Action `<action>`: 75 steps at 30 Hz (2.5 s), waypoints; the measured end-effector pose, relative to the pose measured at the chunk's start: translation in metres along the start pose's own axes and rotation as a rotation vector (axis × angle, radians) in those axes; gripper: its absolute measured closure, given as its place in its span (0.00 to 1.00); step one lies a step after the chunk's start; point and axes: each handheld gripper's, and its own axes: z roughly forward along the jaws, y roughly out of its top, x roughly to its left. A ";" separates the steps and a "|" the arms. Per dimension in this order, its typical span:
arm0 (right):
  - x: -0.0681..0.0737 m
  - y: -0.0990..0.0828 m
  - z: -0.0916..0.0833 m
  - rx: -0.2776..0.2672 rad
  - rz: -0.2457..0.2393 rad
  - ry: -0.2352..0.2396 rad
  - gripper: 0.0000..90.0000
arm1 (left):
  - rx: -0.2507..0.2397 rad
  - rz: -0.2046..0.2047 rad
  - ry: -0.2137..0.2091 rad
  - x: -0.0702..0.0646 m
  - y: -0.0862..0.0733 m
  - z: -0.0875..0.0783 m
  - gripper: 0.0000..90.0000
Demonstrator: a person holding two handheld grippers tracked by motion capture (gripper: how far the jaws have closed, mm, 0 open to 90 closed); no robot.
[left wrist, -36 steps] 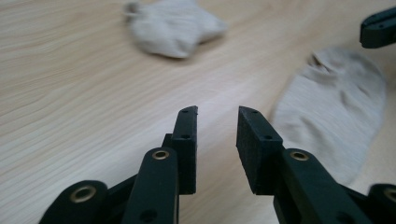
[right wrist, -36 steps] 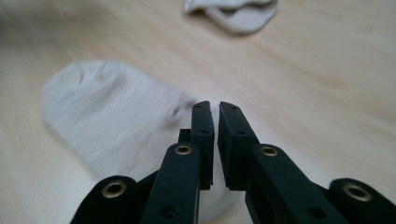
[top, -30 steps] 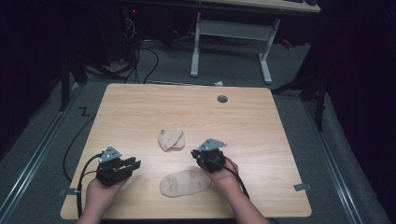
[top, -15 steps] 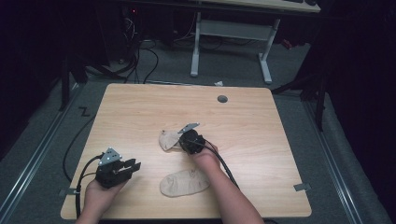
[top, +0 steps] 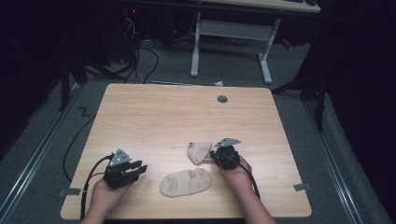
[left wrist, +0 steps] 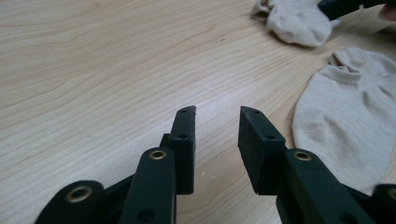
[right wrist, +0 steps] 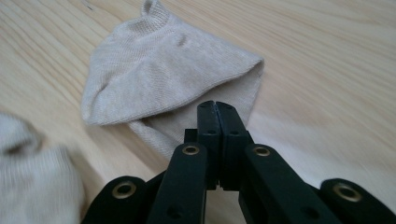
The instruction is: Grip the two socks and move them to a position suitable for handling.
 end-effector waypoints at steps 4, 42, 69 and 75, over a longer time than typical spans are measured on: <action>-0.009 -0.016 -0.020 -0.050 0.020 -0.019 0.98 | 0.002 0.006 -0.004 -0.003 0.001 0.002 0.74; 0.017 -0.015 -0.023 -0.054 -0.021 -0.088 0.84 | 0.002 0.012 -0.008 -0.001 -0.002 -0.003 0.74; 0.011 0.011 -0.034 -0.196 0.020 -0.073 0.93 | 0.007 0.013 -0.018 -0.003 -0.002 -0.001 0.75; -0.018 -0.024 -0.055 -0.179 0.088 -0.120 0.88 | 0.022 0.025 -0.056 -0.014 -0.002 0.005 0.75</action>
